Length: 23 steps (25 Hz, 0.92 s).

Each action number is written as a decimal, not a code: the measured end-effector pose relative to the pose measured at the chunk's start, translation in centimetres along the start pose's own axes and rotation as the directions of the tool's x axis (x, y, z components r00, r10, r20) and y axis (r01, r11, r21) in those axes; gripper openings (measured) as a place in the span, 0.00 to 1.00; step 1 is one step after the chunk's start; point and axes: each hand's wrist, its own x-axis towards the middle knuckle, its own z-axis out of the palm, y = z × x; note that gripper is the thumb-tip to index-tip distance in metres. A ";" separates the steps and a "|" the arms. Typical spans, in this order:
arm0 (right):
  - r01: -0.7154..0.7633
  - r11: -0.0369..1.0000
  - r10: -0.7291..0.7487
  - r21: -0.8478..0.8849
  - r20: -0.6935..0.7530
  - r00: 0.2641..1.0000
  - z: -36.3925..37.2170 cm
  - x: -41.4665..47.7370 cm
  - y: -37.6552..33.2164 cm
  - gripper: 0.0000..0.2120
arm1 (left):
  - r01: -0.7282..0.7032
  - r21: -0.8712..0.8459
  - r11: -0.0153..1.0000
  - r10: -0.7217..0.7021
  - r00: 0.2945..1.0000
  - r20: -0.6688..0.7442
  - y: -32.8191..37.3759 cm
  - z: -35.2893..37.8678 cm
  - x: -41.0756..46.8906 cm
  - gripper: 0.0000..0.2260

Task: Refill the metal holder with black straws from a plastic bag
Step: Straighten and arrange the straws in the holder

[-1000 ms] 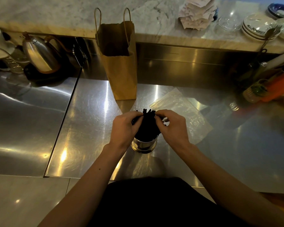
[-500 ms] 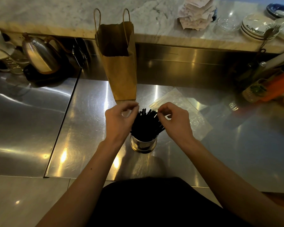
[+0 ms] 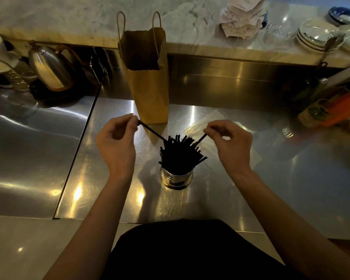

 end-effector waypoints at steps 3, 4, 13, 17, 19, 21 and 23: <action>-0.025 0.996 0.042 0.088 -0.196 0.980 -0.8 0.9 0.1 0.07 | 0.001 -0.079 0.997 -0.010 0.994 -0.112 0.1 -0.6 0.2 0.07; -0.039 0.992 0.069 0.123 -0.250 0.966 -1.1 1.2 0.1 0.07 | 0.017 -0.115 0.993 -0.033 0.990 -0.138 0.1 -0.7 0.4 0.06; -0.256 0.756 0.552 0.602 -0.376 0.744 -3.4 3.5 1.6 0.08 | 0.459 -0.563 0.687 -0.587 0.808 -0.058 -1.7 -2.3 0.4 0.04; -0.360 0.365 0.768 0.858 -0.059 0.638 -3.1 1.9 2.6 0.06 | 0.598 -0.613 0.517 -0.727 0.685 0.055 -2.3 -2.5 -1.2 0.04; -0.421 0.215 0.782 0.881 0.102 0.614 -2.9 1.0 2.6 0.04 | 0.639 -0.610 0.468 -0.747 0.655 0.113 -2.3 -2.5 -1.9 0.04; -0.469 0.109 0.771 0.876 0.223 0.596 -2.6 0.6 2.3 0.03 | 0.682 -0.567 0.462 -0.744 0.646 0.171 -2.1 -2.3 -2.2 0.03; -0.520 0.059 0.745 0.852 0.309 0.591 -2.1 0.6 1.5 0.01 | 0.714 -0.491 0.499 -0.717 0.659 0.229 -1.6 -1.8 -2.3 0.03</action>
